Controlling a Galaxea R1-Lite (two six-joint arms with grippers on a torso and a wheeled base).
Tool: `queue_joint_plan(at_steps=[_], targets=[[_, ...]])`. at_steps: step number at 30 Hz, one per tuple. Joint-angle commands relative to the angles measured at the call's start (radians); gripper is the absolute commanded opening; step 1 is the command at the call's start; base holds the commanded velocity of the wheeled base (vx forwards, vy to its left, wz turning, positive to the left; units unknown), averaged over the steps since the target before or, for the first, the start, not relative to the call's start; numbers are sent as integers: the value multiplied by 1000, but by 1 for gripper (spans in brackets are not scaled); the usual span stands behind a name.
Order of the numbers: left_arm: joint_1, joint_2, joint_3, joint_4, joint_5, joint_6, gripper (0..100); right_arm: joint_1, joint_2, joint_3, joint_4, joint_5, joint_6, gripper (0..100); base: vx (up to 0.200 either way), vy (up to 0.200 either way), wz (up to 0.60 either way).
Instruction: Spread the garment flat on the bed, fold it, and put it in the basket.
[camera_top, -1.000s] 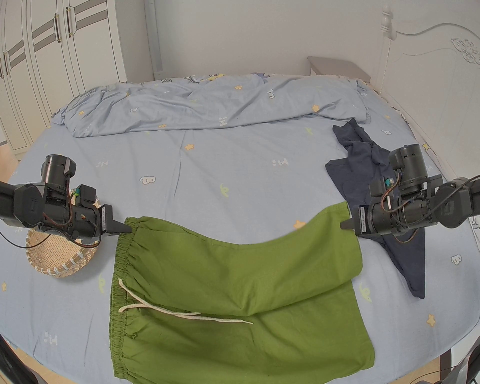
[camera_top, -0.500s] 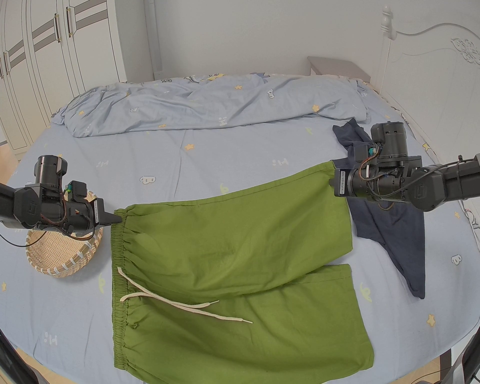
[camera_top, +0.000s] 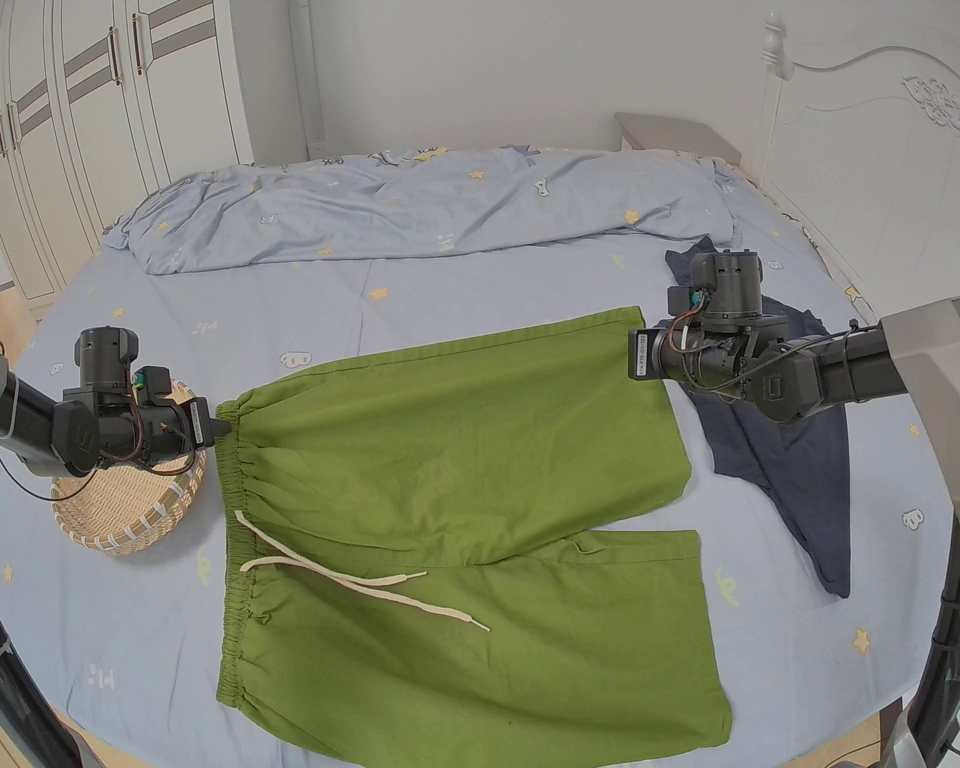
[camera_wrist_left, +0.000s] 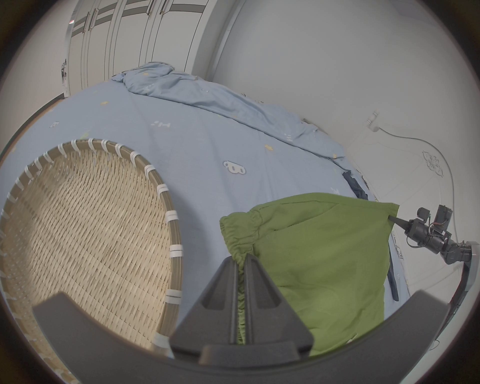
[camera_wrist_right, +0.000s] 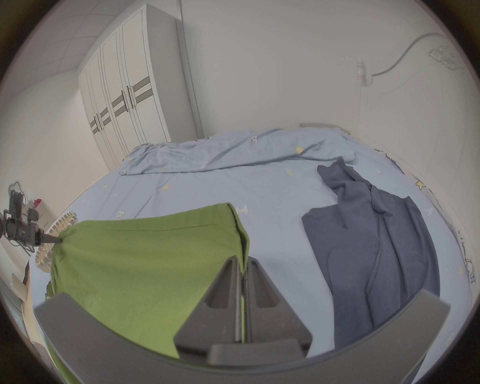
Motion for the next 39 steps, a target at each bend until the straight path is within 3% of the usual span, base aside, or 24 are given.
queue_joint_plan(at_steps=[1,14,15,18,37,38,39], targets=[[-2,42,26,-25,12,-4,0,10,78,-69,-20,-22,-5,0,0,0,0],[-2,30,26,-27,14,-5,0,10,176,-191,-68,-32,-33,0,0,0,0],[-2,28,26,-27,14,-5,0,2,211,-242,-68,-65,-50,0,0,0,0],[-2,25,24,-27,14,-5,0,-8,231,-271,-66,-78,-56,0,0,0,0],[-12,30,14,-28,47,4,0,-10,253,-274,-62,-78,-60,0,0,0,0],[-12,30,14,-30,49,4,100,-10,256,-274,-62,-77,-60,100,0,0,0],[-15,28,14,-31,49,4,100,-10,257,-274,-62,-77,-59,100,0,0,0]])
